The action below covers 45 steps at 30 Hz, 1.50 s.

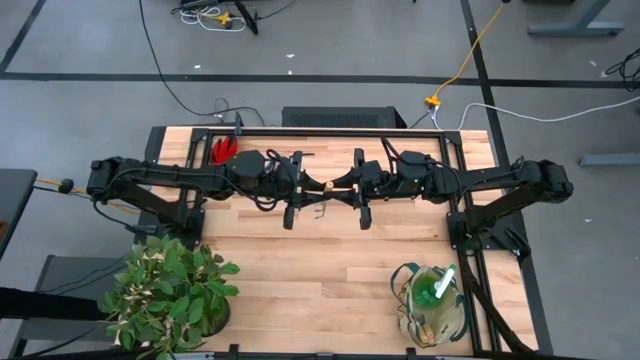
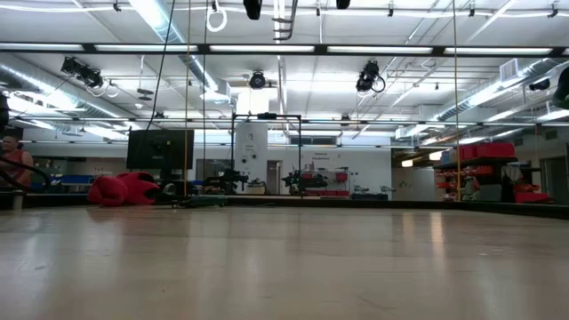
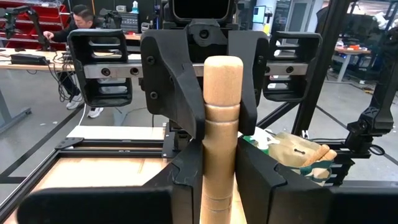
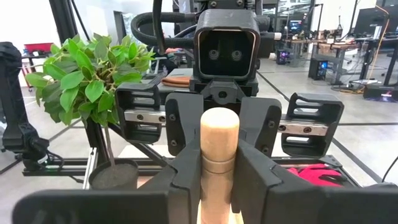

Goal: Pick & Place Garden tools in Gardening bag
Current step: Put the brown hand rake into the white gardening bag

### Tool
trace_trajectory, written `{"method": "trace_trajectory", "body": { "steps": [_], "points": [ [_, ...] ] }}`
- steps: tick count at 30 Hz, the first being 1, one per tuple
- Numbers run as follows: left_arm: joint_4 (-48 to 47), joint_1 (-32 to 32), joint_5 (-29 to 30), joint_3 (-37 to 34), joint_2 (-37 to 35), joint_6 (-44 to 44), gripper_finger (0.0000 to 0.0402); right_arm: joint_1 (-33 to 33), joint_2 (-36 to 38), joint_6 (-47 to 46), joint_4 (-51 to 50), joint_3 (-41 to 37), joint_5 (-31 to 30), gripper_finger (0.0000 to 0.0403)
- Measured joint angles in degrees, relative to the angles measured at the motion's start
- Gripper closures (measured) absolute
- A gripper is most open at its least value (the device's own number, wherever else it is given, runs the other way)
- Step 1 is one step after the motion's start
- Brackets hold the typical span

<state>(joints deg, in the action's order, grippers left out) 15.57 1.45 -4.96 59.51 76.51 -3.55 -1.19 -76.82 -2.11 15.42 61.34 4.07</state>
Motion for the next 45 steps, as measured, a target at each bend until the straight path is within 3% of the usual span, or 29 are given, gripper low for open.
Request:
{"method": "trace_trajectory", "body": {
  "steps": [18, 34, 45],
  "points": [
    [0.07, -0.02, -0.06, -0.02, 0.0, 0.34, 0.0246, 0.0, 0.0, -0.2, -0.09, -0.02, 0.25, 0.033],
    [-0.74, 0.0, -0.06, -0.02, -0.15, -0.51, 0.0244, 0.0, 0.19, -0.15, -0.11, -0.02, 1.22, 0.033],
    [-2.33, 0.19, -0.03, -0.1, -2.97, -1.8, 0.0268, 0.02, 3.92, 0.7, -3.51, -0.02, 1.66, 0.033]
  ]
}}
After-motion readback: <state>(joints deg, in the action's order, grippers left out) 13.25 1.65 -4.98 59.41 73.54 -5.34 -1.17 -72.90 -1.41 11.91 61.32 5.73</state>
